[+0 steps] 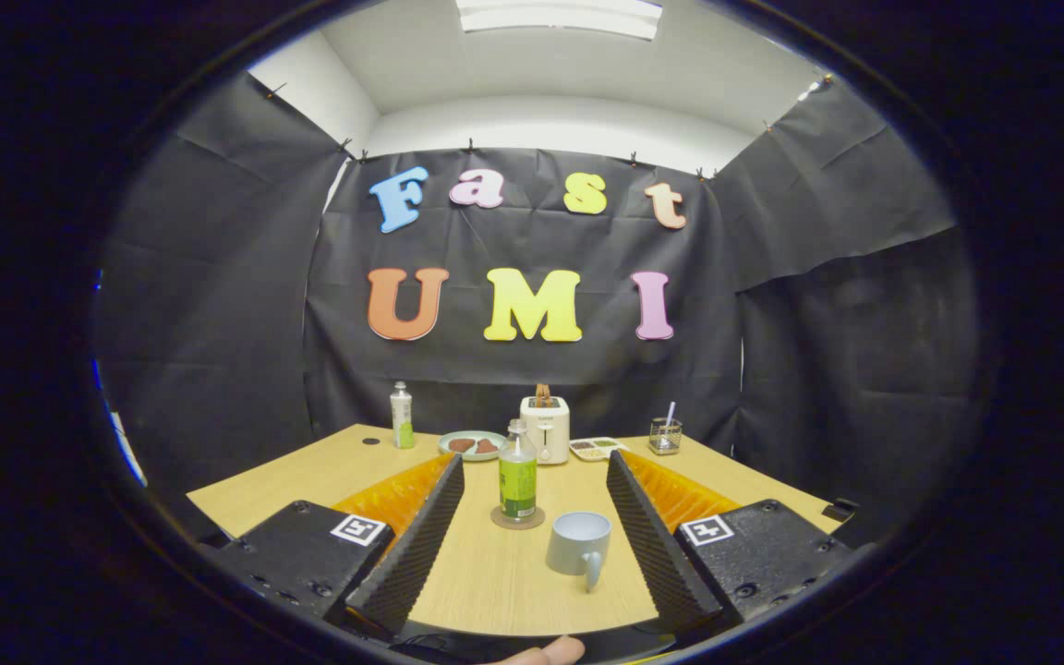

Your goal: Take the bottle from table, then pour the juice into the cup, finally place the bottle on the coaster

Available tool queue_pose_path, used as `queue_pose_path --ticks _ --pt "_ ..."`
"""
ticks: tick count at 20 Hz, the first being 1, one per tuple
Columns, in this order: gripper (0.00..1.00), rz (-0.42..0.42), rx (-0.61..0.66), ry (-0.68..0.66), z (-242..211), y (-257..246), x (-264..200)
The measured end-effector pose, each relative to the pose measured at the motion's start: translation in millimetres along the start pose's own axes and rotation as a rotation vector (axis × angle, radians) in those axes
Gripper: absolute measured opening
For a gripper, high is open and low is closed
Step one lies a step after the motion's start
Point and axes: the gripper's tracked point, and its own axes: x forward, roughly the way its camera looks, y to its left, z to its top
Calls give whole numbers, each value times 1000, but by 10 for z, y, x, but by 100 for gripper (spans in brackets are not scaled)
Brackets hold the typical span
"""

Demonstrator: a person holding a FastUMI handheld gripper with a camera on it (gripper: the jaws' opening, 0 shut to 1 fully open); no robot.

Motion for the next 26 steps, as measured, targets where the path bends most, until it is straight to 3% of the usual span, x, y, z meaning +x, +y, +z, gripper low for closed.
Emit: queue_pose_path --ticks 19,26 --pt "100 -17 9 -29 149 -152 -200" --pt "100 7 70 -15 79 -194 -199"
